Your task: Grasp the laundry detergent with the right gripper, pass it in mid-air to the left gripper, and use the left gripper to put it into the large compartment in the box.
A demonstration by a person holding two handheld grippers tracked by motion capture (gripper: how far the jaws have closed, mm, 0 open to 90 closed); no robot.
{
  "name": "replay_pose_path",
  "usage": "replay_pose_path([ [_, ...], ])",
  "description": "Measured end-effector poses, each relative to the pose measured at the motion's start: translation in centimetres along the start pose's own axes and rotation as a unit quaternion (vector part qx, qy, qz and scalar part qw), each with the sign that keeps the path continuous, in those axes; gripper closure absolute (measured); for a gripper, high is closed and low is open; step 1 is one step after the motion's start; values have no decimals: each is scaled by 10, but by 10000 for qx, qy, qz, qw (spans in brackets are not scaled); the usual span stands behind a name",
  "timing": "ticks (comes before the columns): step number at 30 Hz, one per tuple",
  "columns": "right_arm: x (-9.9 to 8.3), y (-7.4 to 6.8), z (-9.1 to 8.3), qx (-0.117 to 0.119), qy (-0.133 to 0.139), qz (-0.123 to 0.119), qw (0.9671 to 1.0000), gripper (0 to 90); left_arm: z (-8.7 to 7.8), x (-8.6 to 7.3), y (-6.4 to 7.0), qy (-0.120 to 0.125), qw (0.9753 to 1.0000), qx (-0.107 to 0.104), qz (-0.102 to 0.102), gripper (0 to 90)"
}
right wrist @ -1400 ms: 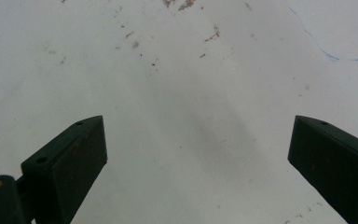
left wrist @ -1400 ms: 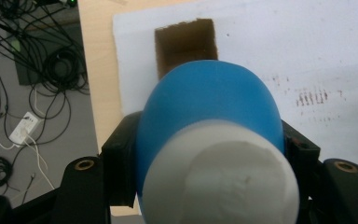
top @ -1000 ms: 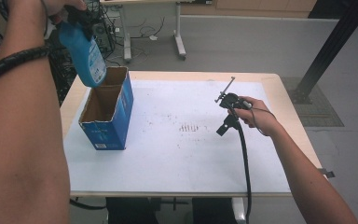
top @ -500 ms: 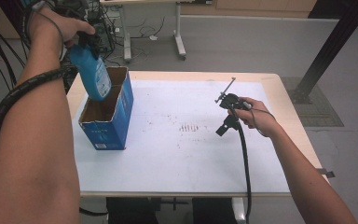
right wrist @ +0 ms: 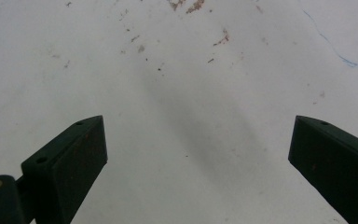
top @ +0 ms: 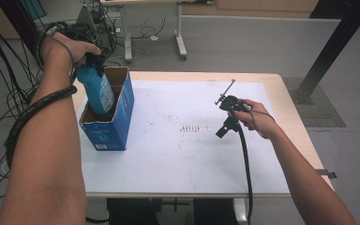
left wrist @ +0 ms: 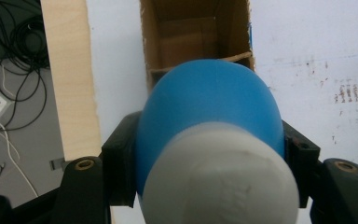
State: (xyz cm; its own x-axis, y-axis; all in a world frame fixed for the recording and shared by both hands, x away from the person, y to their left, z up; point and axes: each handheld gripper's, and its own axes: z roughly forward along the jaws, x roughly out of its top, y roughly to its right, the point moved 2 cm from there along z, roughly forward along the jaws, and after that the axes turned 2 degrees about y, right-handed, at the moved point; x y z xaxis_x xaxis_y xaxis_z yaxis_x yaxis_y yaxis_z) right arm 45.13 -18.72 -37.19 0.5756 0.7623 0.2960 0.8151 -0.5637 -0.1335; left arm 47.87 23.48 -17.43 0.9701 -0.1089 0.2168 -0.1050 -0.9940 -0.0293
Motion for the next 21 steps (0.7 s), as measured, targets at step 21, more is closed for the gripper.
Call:
replay_pose_path([
  [21,-1,-4,2,-3,34,-38,10000,43,40,-16,5,-282,9996,-38,-15,378],
])
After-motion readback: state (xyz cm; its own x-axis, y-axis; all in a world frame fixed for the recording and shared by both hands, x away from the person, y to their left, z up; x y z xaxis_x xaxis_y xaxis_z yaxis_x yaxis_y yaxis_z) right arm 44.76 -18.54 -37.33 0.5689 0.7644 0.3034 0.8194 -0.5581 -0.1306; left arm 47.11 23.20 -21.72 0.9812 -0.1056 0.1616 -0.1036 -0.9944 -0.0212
